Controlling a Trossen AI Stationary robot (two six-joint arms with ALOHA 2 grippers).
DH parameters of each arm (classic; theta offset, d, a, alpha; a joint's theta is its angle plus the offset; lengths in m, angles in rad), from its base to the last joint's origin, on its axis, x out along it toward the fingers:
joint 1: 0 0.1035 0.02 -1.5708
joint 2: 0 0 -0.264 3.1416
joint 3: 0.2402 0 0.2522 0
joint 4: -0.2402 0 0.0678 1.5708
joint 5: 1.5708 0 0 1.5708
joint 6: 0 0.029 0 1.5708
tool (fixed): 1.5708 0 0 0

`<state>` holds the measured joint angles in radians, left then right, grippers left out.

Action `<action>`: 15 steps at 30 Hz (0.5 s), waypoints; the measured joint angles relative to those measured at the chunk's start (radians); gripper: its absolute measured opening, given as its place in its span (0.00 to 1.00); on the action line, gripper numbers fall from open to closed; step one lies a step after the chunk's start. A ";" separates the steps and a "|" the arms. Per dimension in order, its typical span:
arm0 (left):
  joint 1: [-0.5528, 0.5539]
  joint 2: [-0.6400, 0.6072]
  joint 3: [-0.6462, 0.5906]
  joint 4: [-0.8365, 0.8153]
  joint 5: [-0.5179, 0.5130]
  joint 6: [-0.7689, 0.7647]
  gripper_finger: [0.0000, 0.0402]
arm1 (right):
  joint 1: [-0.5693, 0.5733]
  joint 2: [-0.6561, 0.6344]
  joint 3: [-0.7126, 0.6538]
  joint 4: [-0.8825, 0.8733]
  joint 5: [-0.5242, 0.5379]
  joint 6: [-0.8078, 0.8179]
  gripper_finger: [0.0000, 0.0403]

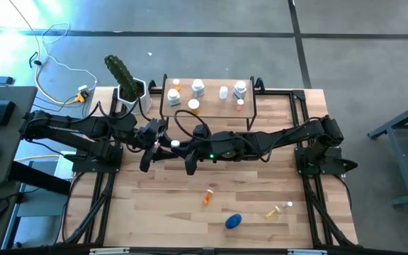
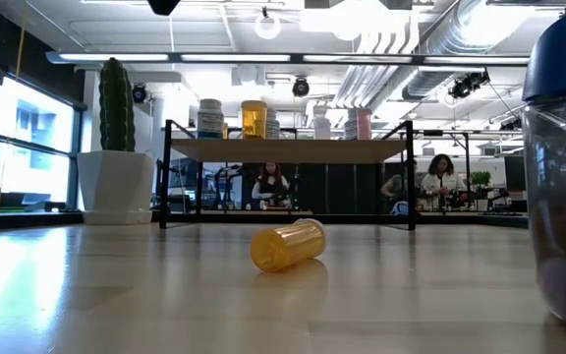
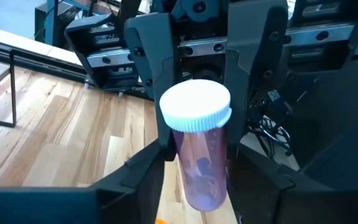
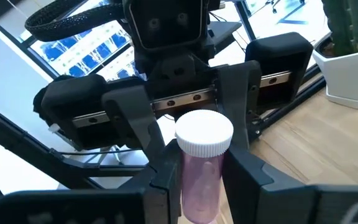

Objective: Pick and place medicine bottles onto shelf by color
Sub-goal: Put the pink pill bottle on the shelf

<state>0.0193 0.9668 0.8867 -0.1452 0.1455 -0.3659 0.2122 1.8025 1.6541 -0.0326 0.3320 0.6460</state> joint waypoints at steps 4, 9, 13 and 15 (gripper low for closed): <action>0.000 0.000 0.000 0.000 0.000 0.001 0.33 | -0.003 0.000 0.000 -0.001 -0.002 -0.002 0.20; 0.000 0.000 0.000 -0.001 0.000 0.012 0.27 | -0.003 0.000 0.000 -0.004 -0.003 -0.026 0.20; 0.000 0.000 0.000 -0.002 0.001 0.014 0.25 | -0.003 0.000 0.000 -0.004 -0.008 -0.034 0.20; 0.000 0.000 0.000 -0.002 0.002 0.016 0.25 | -0.003 0.000 0.000 -0.005 -0.008 -0.033 0.20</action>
<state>0.0189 0.9668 0.8867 -0.1471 0.1478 -0.3503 0.2092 1.8024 1.6540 -0.0375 0.3237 0.6128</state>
